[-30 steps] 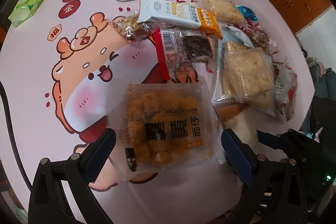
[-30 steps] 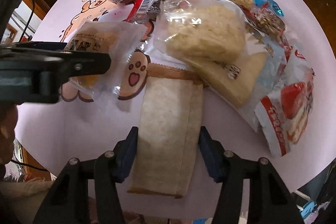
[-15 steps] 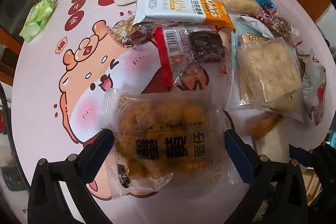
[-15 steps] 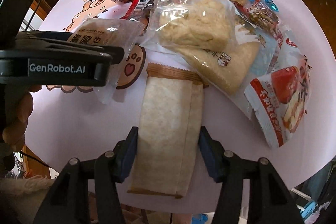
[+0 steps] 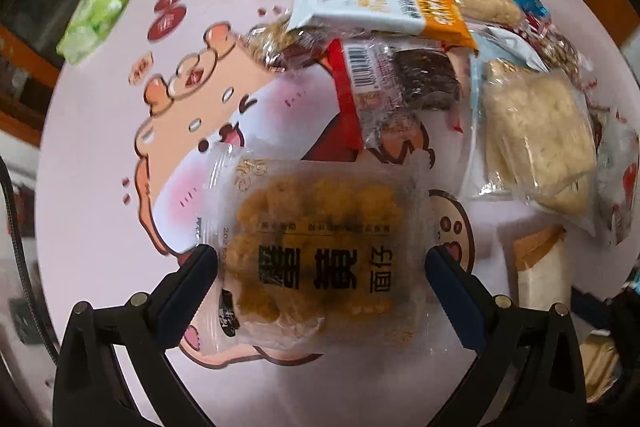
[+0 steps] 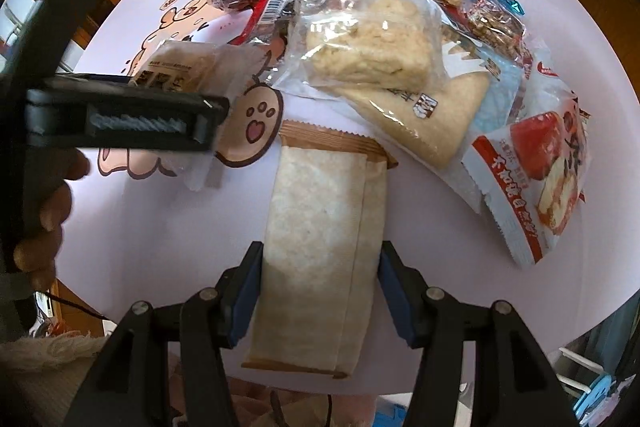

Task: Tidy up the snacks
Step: 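Lift the bread loaf with the right gripper while the left lifts the fried-snack bag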

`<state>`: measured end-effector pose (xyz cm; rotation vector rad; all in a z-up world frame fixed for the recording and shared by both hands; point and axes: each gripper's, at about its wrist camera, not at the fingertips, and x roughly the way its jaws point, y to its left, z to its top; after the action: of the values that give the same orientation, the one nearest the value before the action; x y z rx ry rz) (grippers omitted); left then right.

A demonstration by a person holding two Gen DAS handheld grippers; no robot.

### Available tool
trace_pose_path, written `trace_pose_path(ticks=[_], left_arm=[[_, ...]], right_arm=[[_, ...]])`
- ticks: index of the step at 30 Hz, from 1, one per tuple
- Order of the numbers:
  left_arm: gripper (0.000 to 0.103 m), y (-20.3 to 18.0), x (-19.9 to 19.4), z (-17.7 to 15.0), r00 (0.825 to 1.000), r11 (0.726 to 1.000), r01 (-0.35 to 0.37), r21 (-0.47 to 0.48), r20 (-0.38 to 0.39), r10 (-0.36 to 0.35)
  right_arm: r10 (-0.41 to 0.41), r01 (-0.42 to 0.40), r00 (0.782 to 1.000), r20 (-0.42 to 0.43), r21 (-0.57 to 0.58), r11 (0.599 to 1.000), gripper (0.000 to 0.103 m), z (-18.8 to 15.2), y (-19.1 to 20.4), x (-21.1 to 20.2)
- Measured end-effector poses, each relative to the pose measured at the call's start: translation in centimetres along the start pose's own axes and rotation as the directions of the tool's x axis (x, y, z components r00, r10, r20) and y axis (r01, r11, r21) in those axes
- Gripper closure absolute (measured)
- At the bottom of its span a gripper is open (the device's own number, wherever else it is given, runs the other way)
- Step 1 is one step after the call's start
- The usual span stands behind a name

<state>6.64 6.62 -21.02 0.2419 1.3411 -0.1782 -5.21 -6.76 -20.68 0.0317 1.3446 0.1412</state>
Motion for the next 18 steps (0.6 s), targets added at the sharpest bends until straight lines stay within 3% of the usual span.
trace_pose_path(ticks=[6, 10, 15, 16, 18], left_arm=[[0.000, -1.0, 0.3, -0.3, 0.998, 0.997, -0.055, 0.047, 0.017, 0.054], [0.000, -0.8, 0.4, -0.1, 1.000, 0.999, -0.025, 0.047, -0.003, 0.025], [0.000, -0.4, 1.5, -0.2, 1.000, 0.995, 0.002, 0.100, 0.026, -0.004], [0.002, -0.1, 1.8, -0.1, 0.999, 0.995, 0.004, 0.103, 0.033, -0.007], [0.022, 0.1, 1.3, -0.5, 0.998, 0.993, -0.004, 0.118, 0.067, -0.004]], right_arm=[[-0.059, 0.061, 0.997, 0.042, -0.059, 0.996, 0.046, 1.2, 1.5, -2.7], [-0.109, 0.115, 0.990, 0.086, -0.070, 0.991, 0.046, 2.0, 1.8, -5.2], [-0.178, 0.190, 0.972, 0.154, -0.069, 0.979, 0.047, 3.0, 1.9, -8.1], [-0.184, 0.196, 0.970, 0.161, -0.066, 0.978, 0.047, 3.1, 2.0, -8.5], [-0.193, 0.205, 0.966, 0.171, -0.054, 0.977, 0.047, 3.1, 2.0, -8.9]])
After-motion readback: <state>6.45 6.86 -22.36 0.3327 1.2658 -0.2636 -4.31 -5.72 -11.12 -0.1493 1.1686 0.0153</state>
